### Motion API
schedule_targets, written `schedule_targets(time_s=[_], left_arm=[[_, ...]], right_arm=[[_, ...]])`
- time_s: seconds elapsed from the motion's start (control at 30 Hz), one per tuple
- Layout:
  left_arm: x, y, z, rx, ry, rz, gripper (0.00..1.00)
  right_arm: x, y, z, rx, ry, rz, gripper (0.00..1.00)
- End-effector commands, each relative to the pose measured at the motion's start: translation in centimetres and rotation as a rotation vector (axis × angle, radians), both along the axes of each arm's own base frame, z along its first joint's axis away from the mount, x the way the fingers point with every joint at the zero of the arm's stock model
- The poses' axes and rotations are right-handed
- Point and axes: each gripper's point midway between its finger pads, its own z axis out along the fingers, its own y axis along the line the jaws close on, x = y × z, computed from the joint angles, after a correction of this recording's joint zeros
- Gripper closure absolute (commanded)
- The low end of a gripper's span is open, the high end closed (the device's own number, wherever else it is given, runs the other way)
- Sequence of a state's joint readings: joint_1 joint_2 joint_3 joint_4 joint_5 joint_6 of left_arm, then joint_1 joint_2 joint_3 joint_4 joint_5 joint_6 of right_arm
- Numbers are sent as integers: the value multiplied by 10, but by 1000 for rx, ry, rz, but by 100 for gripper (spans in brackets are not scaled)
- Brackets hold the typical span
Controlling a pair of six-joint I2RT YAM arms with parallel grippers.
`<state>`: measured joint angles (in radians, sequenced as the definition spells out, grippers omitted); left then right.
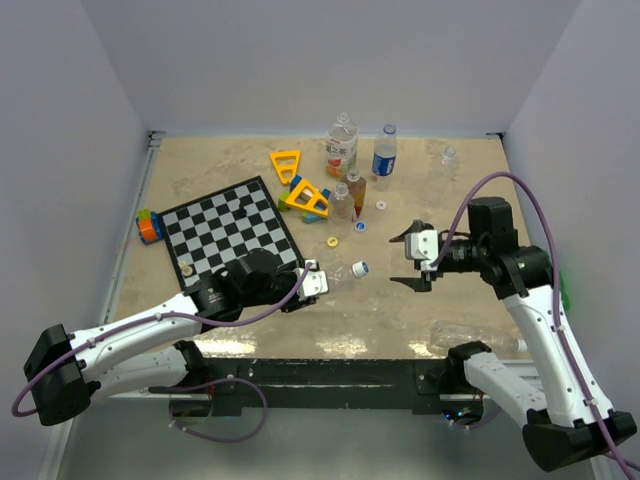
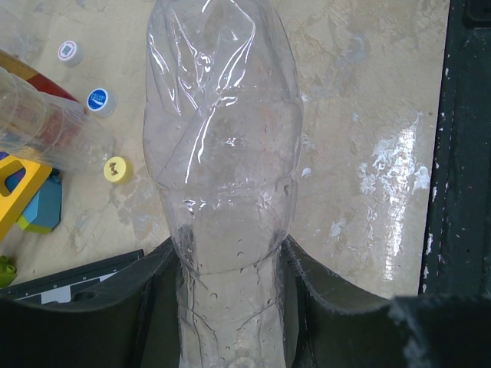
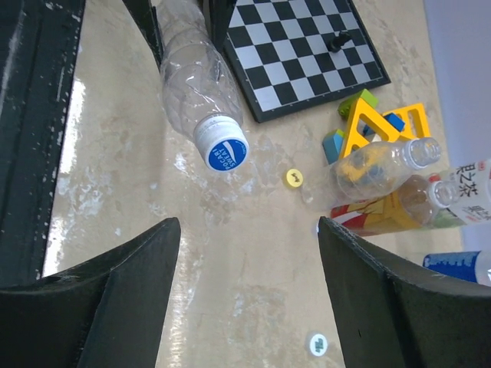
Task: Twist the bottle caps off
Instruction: Unscrew the bottle cap from the plastic bottle.
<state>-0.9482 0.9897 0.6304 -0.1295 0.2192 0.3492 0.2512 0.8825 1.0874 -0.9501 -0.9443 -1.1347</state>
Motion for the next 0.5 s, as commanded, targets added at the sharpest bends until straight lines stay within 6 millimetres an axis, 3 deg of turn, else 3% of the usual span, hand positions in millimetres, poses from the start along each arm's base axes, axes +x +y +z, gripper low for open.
schedule_targets(time_s=[0.0, 0.47], left_arm=[[4, -2, 14, -47, -16, 19, 100], [4, -2, 15, -47, -17, 21, 100]], right_arm=[[-7, 8, 17, 78, 80, 12, 24], [-6, 16, 15, 99, 218, 45, 22]])
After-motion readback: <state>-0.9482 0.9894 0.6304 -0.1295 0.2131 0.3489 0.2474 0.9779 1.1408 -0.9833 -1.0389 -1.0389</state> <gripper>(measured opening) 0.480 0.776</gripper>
